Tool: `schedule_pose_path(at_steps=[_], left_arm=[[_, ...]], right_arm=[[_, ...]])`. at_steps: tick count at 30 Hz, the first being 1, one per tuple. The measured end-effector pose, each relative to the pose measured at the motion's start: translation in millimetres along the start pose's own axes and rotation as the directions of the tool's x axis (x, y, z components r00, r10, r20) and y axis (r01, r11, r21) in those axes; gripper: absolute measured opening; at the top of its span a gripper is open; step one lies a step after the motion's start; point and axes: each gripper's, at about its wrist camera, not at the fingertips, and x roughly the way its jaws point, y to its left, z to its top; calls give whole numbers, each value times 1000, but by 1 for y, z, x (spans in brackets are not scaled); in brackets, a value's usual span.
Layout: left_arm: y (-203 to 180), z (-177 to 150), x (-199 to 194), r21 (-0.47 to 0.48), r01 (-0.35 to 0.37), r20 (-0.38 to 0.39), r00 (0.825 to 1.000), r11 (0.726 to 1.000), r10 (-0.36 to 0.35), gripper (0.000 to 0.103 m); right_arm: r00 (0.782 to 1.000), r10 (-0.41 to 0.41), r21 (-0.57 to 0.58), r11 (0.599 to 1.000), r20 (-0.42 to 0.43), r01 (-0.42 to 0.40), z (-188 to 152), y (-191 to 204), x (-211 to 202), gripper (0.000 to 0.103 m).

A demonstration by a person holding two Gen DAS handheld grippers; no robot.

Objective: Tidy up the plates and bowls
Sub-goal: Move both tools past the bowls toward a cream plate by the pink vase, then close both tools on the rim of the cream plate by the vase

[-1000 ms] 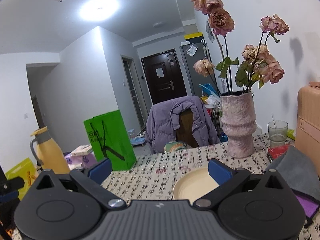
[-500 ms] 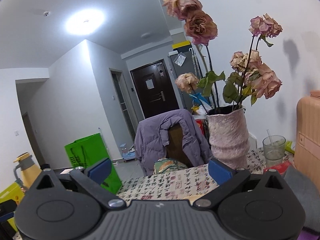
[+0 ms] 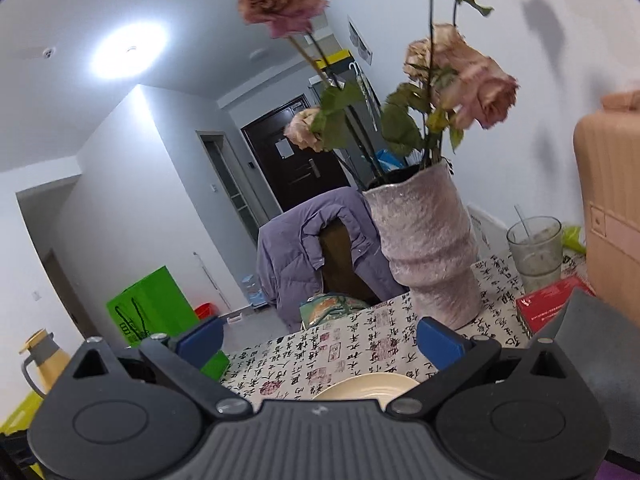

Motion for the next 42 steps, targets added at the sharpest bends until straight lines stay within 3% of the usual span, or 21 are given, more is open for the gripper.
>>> schedule_pose_path(at_steps=[9,15,21,24,30,33,38,42], left_arm=[[-36,-1,57,77,-76,-106,991,994,84,103],[-47,-7,101,99,-136,-197,968,986,153,103],[-64,-14,134,172,-183,-200,956,968,216,103],[-73,-21,149,211,-189,-205,951,959,233,103],[-80,-32,175,196,-205,-252,935,959,252,103],[-85,-39,187,211,-211,-275,924,954,265,103],[-89,-47,206,223,-232,-313,903,947,295,103],[-89,-54,216,234,-235,-340,890,943,305,103]], right_arm=[[996,-47,75,996,-82,53,-6,-37,26,103],[985,-104,52,992,-137,112,-12,-44,45,101],[970,-128,22,990,-209,136,-24,-46,67,97],[962,-136,16,989,-236,144,-30,-47,76,90],[941,-161,4,985,-297,170,-41,-52,95,87],[928,-176,3,982,-329,187,-48,-57,104,78],[912,-186,-2,980,-365,199,-56,-60,114,74],[903,-189,-4,979,-385,203,-61,-61,119,65]])
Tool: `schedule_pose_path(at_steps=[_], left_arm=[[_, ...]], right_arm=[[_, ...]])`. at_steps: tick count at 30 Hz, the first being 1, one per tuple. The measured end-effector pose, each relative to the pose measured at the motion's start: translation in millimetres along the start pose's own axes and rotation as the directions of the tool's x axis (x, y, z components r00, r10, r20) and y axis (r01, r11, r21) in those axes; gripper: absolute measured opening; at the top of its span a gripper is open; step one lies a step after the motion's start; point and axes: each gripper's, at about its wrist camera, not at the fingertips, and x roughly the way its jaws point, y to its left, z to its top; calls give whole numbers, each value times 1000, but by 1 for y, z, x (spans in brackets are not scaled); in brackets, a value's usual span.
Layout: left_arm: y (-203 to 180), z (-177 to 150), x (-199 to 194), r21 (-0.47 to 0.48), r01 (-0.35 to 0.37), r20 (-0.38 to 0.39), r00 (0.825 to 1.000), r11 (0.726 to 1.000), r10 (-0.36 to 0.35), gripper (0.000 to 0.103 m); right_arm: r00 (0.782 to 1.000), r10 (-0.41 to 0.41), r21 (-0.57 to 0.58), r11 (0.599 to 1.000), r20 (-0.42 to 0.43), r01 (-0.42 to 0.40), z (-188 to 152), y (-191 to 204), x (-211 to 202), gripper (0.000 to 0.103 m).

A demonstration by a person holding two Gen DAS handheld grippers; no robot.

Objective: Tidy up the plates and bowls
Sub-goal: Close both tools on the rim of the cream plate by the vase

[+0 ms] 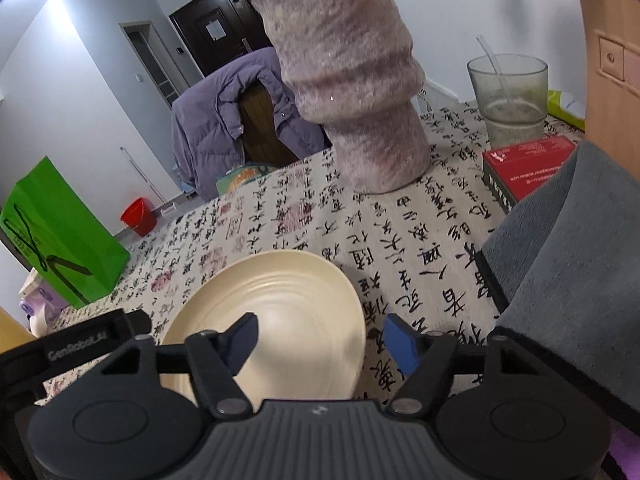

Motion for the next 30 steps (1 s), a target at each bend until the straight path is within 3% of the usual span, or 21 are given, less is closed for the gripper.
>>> schedule_pose_path(at_steps=[5,14,16,24,30], left_arm=[[-2,-1,11,4,4,-37,999,1000,-4,103],[-8,-5,27,22,-26,-70,997,999,27,98],[-9,-6,30,25,-21,-89,996,999,23,85],[-7,-11,44,21,-10,-156,988,1000,13,53],[-4,-12,47,0,16,-183,983,1000,-16,42]], right_arm=[[1000,-4,4,1000,-15,4,-1,-1,4,62],[999,-11,14,1000,-32,11,-3,-4,11,47],[999,-14,14,1000,-39,14,-4,-4,12,41],[998,-25,27,999,-65,27,-5,-8,18,32],[996,-35,41,998,-82,38,-6,-12,24,23]])
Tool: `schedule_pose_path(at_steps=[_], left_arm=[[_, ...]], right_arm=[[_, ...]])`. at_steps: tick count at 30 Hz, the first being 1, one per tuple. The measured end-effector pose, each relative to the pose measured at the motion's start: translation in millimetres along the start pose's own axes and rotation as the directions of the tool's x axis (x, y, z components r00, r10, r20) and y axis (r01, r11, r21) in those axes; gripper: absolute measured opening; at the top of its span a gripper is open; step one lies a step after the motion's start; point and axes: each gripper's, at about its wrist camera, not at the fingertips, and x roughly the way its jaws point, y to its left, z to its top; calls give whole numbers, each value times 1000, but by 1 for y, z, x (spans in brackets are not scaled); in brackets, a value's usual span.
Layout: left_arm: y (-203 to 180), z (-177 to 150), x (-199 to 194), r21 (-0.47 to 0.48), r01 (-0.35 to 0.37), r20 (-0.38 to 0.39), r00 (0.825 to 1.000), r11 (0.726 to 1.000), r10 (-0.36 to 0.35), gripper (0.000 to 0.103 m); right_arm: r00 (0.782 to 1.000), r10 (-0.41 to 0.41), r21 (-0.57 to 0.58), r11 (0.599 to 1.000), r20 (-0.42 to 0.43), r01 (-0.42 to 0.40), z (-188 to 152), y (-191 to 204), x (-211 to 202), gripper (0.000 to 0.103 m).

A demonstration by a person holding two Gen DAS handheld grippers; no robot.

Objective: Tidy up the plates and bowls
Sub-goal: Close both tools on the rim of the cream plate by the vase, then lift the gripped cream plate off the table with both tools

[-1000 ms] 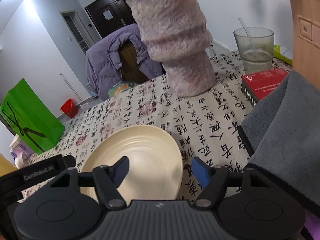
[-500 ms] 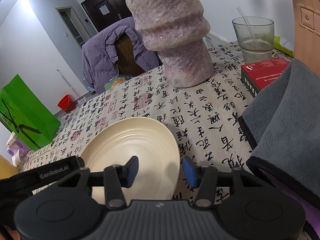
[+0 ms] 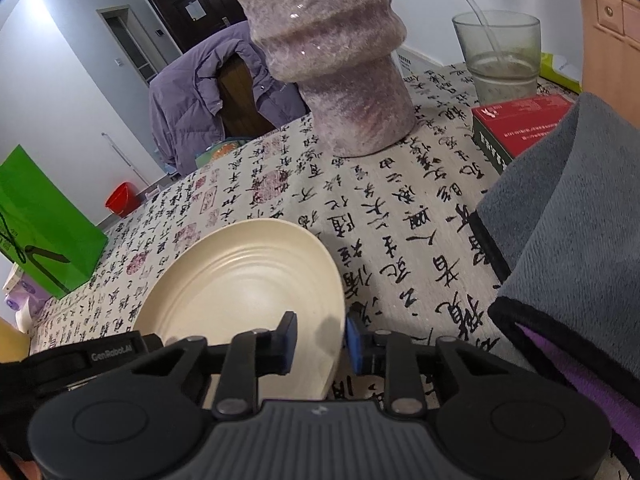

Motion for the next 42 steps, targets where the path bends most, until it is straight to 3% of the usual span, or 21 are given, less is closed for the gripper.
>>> schedule_pose_path(at_steps=[5,7,13,42], left_arm=[[-2,-2,0,12,2,8,1000,1000,-2,32],[-5,-3,0,23,9,13,1000,1000,-10,22],[-11,-6,-2,67,-27,49,999,997,24,17],[-15,-9,-11,104,-52,110,993,993,41,17]], right_arm=[[1000,-3,16,1000,-19,4,-1,-3,6,15],[1000,5,22,1000,-18,-5,-1,-5,6,14],[1000,9,12,1000,-7,-8,-2,-6,7,8],[998,8,-33,999,56,-7,-4,-1,2,8]])
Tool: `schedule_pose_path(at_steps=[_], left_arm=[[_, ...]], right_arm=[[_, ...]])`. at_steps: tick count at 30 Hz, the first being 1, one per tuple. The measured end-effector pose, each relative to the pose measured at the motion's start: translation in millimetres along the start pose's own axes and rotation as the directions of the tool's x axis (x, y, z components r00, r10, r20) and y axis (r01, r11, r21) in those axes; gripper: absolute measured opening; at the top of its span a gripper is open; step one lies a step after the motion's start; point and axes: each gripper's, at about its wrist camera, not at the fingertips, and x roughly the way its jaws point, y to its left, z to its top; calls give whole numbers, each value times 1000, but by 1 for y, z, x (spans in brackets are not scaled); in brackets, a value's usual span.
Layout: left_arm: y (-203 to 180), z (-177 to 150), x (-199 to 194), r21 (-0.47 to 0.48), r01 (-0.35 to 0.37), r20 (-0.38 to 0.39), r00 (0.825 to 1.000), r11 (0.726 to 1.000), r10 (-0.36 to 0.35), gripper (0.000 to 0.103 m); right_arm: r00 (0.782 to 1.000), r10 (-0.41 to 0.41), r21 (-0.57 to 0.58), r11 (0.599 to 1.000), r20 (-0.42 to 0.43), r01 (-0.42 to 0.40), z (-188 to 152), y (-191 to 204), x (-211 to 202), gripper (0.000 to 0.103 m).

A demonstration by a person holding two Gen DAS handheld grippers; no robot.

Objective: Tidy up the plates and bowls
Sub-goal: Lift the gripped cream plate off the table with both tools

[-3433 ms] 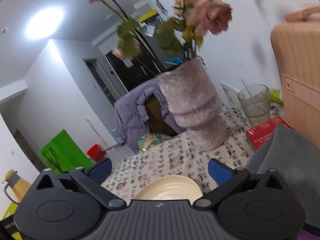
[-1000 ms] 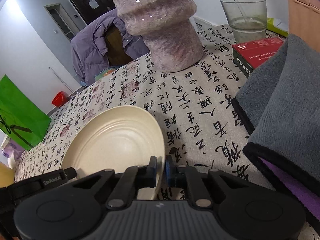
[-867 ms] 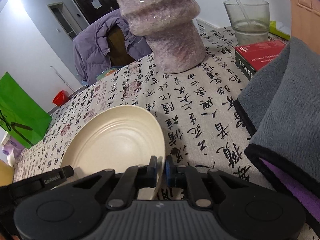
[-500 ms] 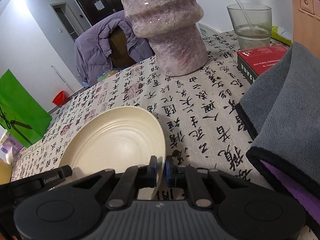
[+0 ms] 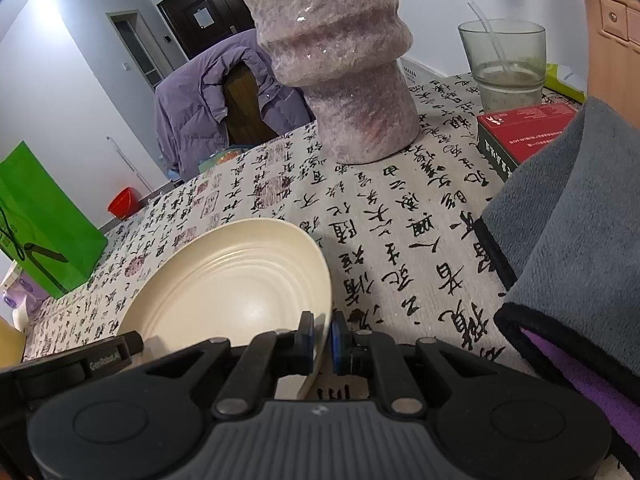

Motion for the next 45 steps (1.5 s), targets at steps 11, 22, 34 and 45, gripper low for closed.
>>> schedule_pose_path(at_steps=[11,22,34,45], left_arm=[[2,4,-7,-3,-1,17,1000,1000,1,17],[3,9,-23,-14,15,61,998,1000,-15,17],[11,16,-42,-7,32,108,994,999,-31,17],[26,17,-55,-13,46,145,988,999,-44,17]], right_arm=[[999,18,-2,1000,45,-18,3,2,-8,8],[995,26,4,1000,92,-26,5,4,-21,8],[991,54,2,998,119,-55,9,9,-34,8],[988,62,-25,998,140,-59,8,24,-45,9]])
